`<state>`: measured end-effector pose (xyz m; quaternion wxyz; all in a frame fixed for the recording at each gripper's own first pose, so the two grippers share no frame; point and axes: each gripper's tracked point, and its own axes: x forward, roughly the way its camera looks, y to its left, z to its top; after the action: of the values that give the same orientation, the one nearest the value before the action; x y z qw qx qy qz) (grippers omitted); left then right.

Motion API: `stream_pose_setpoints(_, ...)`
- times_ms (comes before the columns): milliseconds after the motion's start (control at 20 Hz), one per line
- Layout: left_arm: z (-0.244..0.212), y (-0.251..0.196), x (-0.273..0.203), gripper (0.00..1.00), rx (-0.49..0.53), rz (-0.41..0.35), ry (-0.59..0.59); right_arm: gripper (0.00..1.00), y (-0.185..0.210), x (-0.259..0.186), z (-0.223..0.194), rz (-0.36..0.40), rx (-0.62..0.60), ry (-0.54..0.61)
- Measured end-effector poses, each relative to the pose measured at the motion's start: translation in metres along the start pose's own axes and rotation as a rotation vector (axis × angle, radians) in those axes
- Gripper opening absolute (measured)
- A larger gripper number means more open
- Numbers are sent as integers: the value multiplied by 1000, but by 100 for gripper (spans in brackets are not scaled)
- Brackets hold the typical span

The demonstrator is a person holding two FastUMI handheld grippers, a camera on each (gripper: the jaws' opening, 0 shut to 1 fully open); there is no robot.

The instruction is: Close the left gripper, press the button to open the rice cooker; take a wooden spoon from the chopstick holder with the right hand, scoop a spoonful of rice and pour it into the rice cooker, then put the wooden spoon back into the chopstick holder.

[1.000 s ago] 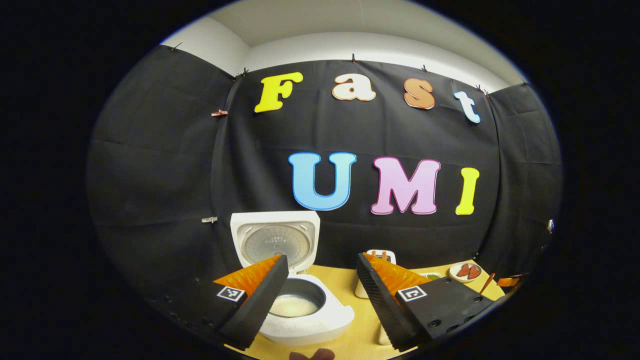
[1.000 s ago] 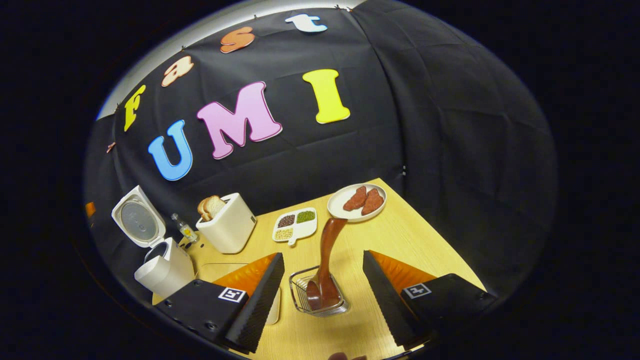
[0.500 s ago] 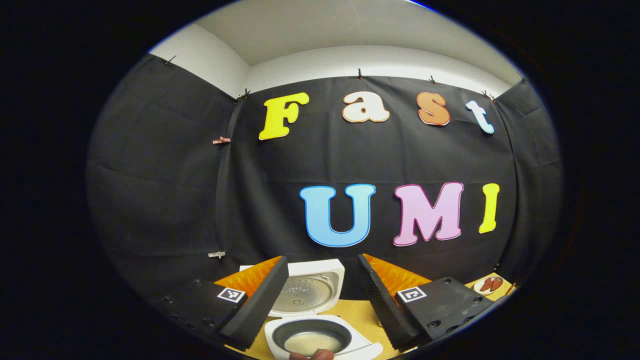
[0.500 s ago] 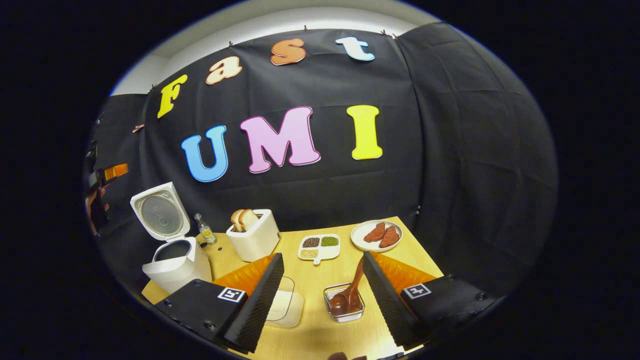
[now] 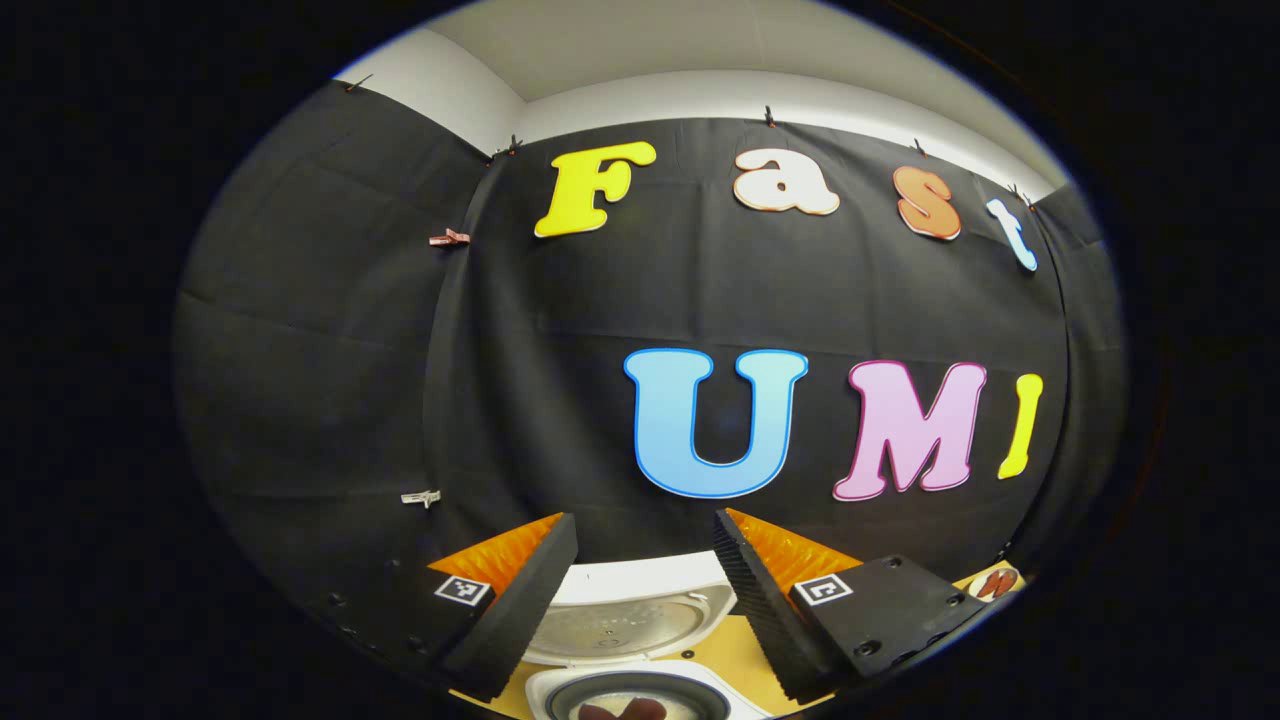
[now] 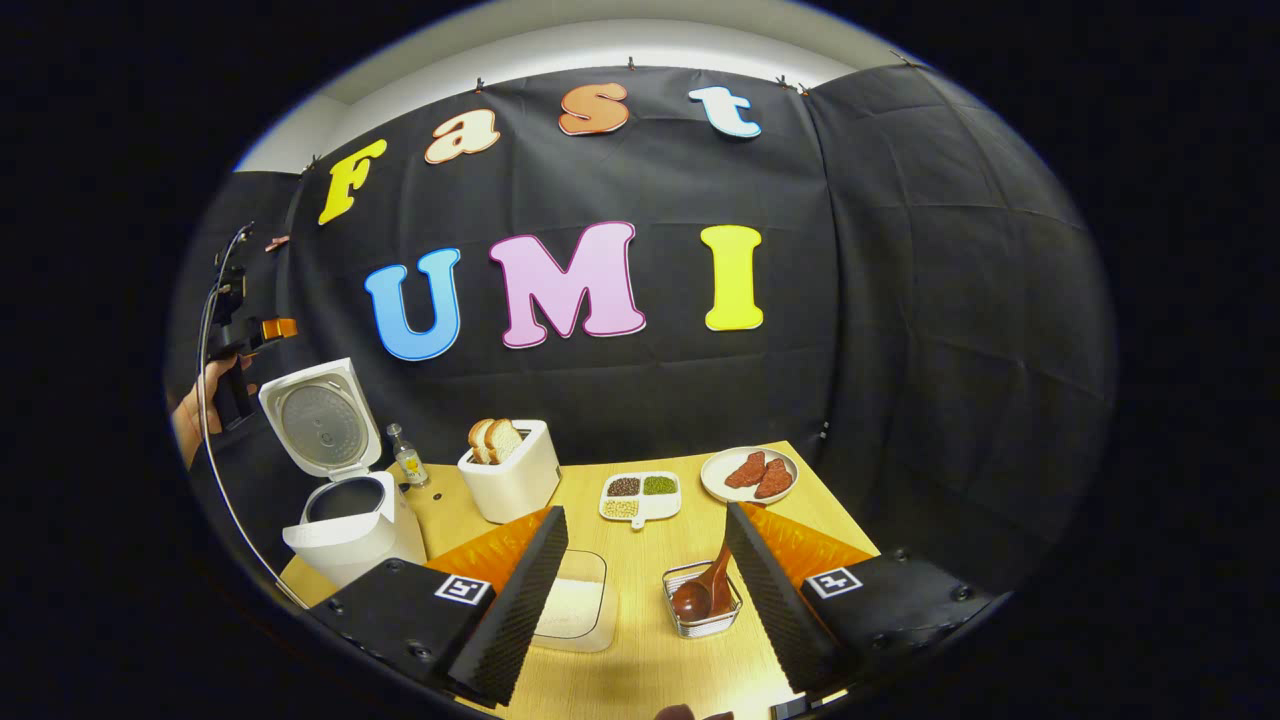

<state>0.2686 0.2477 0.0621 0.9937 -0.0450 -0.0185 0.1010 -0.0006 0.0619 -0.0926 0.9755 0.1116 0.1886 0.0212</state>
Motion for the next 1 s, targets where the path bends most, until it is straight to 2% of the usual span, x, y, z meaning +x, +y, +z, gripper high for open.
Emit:
stream_pose_setpoints(300, -32, 17, 57, 94, 42, 5, 46, 98, 1, -17, -6, -85, 8, -3)
stream_pose_setpoints(550, -67, 25, 81, 94, 80, 14, 137, 98, 7, -24, -13, -119, 12, 5)
stream_pose_setpoints(750, -72, 22, 75, 98, 58, 47, 176, 98, 13, -18, -16, -99, 8, 21)
stream_pose_setpoints(1000, -86, 5, 24, 99, 15, 41, 242, 98, 15, -8, -10, -39, 9, 20)
